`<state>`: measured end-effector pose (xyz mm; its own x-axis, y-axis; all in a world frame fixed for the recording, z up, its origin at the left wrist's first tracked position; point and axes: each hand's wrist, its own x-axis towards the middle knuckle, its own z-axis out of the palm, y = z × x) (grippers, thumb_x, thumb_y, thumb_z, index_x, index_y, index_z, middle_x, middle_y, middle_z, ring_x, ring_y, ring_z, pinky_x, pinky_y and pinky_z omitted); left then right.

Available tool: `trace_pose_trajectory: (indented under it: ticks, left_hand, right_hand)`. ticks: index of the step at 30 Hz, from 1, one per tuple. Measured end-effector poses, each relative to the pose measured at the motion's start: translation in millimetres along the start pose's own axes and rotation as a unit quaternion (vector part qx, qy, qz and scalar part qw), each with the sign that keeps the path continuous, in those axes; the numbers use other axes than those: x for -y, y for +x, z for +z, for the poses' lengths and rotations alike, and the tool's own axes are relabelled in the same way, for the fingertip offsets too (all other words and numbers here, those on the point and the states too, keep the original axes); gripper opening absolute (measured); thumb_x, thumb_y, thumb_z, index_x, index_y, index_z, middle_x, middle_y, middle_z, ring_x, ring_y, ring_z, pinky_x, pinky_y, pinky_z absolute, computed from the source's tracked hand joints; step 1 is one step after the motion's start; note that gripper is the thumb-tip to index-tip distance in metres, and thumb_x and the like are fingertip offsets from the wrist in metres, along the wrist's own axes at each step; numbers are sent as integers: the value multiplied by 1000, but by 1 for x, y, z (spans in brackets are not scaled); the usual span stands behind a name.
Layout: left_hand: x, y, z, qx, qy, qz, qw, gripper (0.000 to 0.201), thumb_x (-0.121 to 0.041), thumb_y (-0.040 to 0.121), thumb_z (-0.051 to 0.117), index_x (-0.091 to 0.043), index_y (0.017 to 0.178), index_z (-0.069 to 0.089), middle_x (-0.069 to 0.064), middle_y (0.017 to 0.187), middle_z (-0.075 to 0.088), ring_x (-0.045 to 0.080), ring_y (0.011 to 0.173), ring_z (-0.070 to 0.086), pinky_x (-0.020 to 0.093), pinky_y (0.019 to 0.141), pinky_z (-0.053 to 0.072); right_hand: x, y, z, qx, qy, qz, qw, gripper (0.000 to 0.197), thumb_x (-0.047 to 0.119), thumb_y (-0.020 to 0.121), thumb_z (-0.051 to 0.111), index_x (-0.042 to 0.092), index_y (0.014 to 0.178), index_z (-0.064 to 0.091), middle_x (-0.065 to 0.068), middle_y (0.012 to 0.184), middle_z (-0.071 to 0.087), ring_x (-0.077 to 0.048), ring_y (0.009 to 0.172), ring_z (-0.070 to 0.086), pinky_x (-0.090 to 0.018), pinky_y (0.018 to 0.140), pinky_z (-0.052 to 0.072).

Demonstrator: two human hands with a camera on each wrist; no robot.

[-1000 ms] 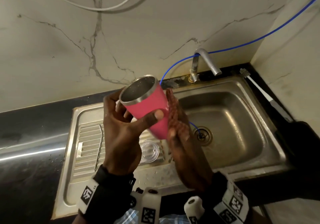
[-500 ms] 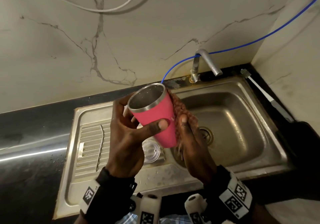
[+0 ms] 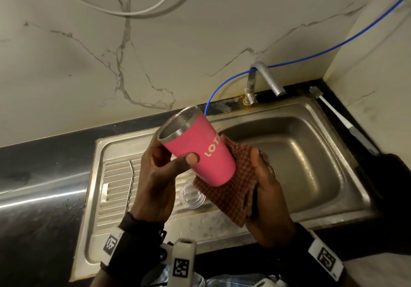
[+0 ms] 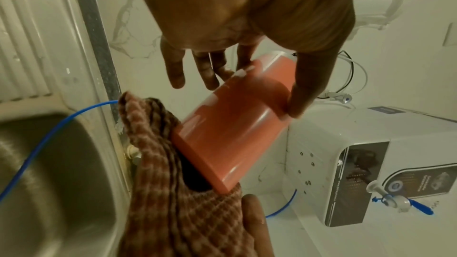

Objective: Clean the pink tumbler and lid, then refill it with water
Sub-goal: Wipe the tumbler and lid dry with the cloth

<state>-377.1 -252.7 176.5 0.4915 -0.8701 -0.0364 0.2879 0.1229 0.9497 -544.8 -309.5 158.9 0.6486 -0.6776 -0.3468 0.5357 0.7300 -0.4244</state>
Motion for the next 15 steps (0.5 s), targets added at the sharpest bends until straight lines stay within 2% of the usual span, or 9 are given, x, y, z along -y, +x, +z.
trace_pose_trajectory:
  ticks: [3, 5, 6, 7, 9, 10, 12, 13, 15]
  left_hand:
    - [1, -2, 6, -36, -16, -21, 999, 80, -20, 69, 82, -18, 145, 56, 7, 126, 71, 26, 116, 68, 46, 96, 59]
    - [4, -3, 10, -60, -22, -26, 998, 78, -21, 69, 83, -16, 142, 56, 7, 127, 71, 23, 113, 70, 50, 94, 58]
    - [6, -3, 11, -71, -24, -27, 997, 77, -21, 68, 84, -16, 140, 57, 7, 128, 71, 23, 112, 71, 52, 95, 58]
    - [7, -3, 12, -78, -26, -27, 996, 76, -20, 68, 84, -15, 139, 58, 7, 128, 72, 23, 111, 72, 53, 93, 58]
    - [10, -2, 11, -80, -20, -31, 996, 75, -12, 69, 83, -12, 140, 57, 8, 125, 72, 24, 107, 72, 49, 87, 60]
    - [12, -2, 10, -77, -12, -32, 996, 74, -6, 71, 79, -11, 141, 55, 9, 123, 71, 25, 104, 71, 45, 83, 60]
    - [14, -3, 7, -66, 4, -27, 997, 75, 0, 72, 73, -11, 144, 54, 11, 122, 71, 29, 103, 69, 38, 79, 61]
    - [14, -4, 7, -59, 14, -19, 998, 77, 0, 70, 74, -13, 144, 55, 11, 126, 72, 31, 105, 68, 37, 79, 60]
    - [14, -7, 9, -27, 33, 4, 999, 84, -7, 64, 81, -15, 144, 58, 12, 133, 71, 32, 115, 68, 39, 88, 60]
  right_hand:
    - [-5, 1, 1, -19, -95, -57, 994, 51, 47, 107, 42, 24, 151, 52, -5, 148, 60, -34, 135, 58, -66, 115, 38]
    - [-10, 2, 1, -8, -175, -91, 980, 50, 47, 104, 48, 27, 150, 52, 5, 145, 63, -18, 132, 61, -45, 107, 51]
    - [-11, 1, 1, -5, -213, -114, 970, 47, 45, 103, 49, 28, 146, 54, 10, 140, 66, -9, 128, 63, -33, 102, 54]
    - [-12, -1, 2, -3, -267, -147, 952, 44, 43, 103, 50, 29, 145, 54, 14, 141, 65, -4, 129, 61, -26, 104, 52]
    - [-15, -6, 2, 38, -429, -247, 868, 54, 43, 107, 46, 23, 156, 40, 12, 162, 43, -6, 150, 38, -30, 122, 34]
    - [-19, -7, 0, 71, -497, -283, 817, 63, 43, 106, 44, 19, 162, 30, 10, 169, 29, -10, 156, 25, -39, 127, 26]
    - [-21, -6, -3, 116, -593, -321, 729, 71, 45, 106, 44, 20, 166, 14, 3, 174, 10, -21, 160, 13, -57, 126, 20]
    - [-18, -5, 2, 125, -608, -322, 715, 74, 43, 105, 46, 25, 166, 9, 2, 175, 5, -24, 161, 10, -61, 125, 20]
    - [-11, 2, 14, 140, -583, -320, 734, 78, 35, 102, 50, 38, 165, 3, 2, 175, 4, -25, 161, 8, -62, 125, 19]
